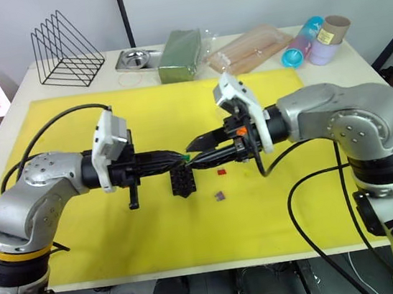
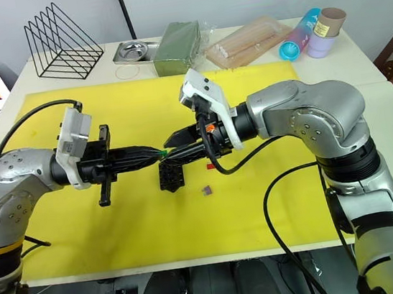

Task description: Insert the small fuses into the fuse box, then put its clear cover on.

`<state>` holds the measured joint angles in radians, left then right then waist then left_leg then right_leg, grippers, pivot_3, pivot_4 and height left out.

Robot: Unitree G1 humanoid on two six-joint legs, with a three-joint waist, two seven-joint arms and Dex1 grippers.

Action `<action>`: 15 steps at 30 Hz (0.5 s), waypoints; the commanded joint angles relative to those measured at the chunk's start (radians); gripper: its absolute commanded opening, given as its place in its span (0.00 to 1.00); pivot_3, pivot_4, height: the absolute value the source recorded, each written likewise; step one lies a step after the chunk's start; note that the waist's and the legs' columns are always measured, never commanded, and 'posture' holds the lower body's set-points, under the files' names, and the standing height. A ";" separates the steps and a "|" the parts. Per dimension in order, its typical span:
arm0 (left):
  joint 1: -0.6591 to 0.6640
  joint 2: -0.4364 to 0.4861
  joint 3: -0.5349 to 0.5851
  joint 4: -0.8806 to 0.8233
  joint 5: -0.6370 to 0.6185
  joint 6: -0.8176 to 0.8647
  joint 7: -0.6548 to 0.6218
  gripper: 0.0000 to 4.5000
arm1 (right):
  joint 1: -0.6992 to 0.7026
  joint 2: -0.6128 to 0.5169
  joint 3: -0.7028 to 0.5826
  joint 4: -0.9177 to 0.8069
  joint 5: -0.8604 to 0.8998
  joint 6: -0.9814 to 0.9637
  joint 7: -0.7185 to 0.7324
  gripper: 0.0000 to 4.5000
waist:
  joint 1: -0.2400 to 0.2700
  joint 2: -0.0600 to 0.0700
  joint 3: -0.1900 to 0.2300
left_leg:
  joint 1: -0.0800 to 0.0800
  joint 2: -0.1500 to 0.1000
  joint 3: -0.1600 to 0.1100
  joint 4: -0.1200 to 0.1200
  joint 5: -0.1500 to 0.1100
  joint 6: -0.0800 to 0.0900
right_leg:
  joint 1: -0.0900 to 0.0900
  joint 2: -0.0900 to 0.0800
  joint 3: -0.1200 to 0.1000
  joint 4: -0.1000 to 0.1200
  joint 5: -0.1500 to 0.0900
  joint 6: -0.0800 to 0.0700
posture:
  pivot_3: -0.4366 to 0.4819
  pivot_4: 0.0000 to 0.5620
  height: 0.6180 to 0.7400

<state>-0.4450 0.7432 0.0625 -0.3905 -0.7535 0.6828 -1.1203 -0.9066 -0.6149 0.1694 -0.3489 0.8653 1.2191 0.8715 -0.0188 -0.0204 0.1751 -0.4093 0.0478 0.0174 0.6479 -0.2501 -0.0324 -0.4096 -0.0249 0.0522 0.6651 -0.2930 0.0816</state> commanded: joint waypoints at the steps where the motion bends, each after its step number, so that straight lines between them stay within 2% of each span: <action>1: -0.011 0.012 0.008 -0.024 -0.010 -0.008 0.001 0.00 | -0.022 0.004 -0.015 -0.017 0.002 -0.013 0.002 0.41 | 0.000 0.000 0.000 | 0.000 0.000 0.000 0.000 0.000 0.000 | 0.000 0.000 0.000 0.000 0.000 0.000 | 0.48 0.27 1.00; 4: -0.009 0.014 0.008 -0.027 -0.011 -0.007 0.004 0.00 | -0.020 -0.001 -0.013 -0.018 0.000 -0.016 0.006 0.41 | 0.000 0.000 0.000 | 0.000 0.000 0.000 0.000 0.000 0.000 | 0.000 0.000 0.000 0.000 0.000 0.000 | 0.48 0.27 1.00; 7: -0.008 0.017 0.008 -0.029 -0.010 -0.007 0.005 0.00 | -0.019 -0.006 -0.010 -0.016 -0.007 -0.022 0.011 0.29 | 0.000 0.000 0.000 | 0.000 0.000 0.000 0.000 0.000 0.000 | 0.000 0.000 0.000 0.000 0.000 0.000 | 0.48 0.27 1.00; 8: -0.008 0.018 0.008 -0.029 -0.010 -0.006 0.005 0.00 | -0.019 -0.006 -0.009 -0.015 -0.009 -0.024 0.012 0.22 | 0.000 0.000 0.000 | 0.000 0.000 0.000 0.000 0.000 0.000 | 0.000 0.000 0.000 0.000 0.000 0.000 | 0.48 0.27 1.00; 15: -0.009 0.021 0.008 -0.029 -0.010 -0.007 0.007 0.00 | -0.016 -0.005 0.001 -0.015 -0.028 -0.037 0.018 0.22 | 0.000 0.000 0.000 | 0.000 0.000 0.000 0.000 0.000 0.000 | 0.000 0.000 0.000 0.000 0.000 0.000 | 0.48 0.27 1.00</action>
<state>-0.4448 0.7536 0.0615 -0.3947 -0.7535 0.6834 -1.1121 -0.9065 -0.6160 0.1818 -0.3490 0.8415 1.1996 0.8834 -0.0188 -0.0204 0.1751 -0.4092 0.0478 0.0174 0.6479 -0.2501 -0.0323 -0.4096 -0.0249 0.0522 0.6651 -0.2931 0.0816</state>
